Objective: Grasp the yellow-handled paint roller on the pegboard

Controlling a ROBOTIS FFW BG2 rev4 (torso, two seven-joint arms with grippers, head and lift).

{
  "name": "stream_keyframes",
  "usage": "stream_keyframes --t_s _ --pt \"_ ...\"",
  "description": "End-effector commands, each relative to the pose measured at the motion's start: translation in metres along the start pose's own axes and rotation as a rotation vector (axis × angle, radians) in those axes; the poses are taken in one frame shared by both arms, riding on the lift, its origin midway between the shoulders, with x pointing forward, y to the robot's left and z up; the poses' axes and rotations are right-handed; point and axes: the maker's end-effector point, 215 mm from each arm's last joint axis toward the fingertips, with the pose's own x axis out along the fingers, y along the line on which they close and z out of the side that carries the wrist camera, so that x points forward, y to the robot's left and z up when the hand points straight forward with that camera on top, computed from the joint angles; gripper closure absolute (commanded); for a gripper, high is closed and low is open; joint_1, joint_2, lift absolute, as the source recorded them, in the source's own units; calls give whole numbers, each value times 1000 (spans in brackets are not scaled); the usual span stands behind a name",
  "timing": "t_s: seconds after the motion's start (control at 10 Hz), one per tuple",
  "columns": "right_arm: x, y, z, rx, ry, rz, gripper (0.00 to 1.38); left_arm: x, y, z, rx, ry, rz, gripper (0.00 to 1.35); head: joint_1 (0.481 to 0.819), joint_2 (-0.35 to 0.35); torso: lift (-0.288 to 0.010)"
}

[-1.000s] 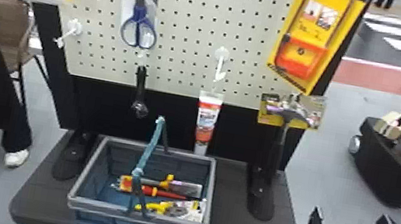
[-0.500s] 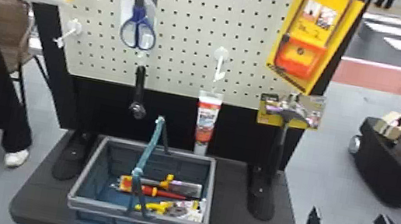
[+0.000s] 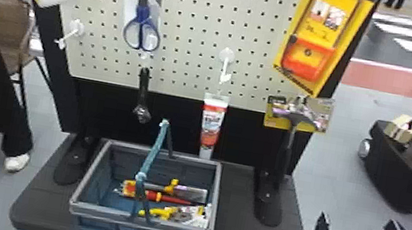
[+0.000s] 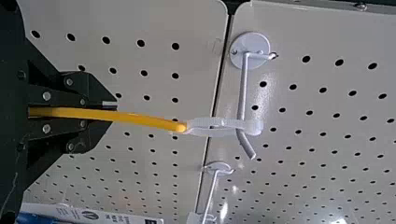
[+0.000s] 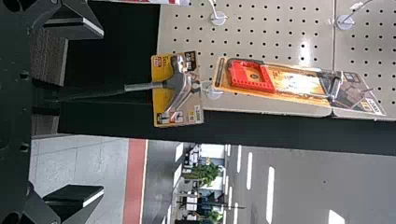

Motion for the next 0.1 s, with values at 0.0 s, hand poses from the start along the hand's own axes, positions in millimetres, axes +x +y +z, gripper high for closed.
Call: stream_keyframes --t_s 0.0 --pt "0 0 1 -1 -3 0 122 0 0 1 4 -2 -1 1208 549 0 -100"
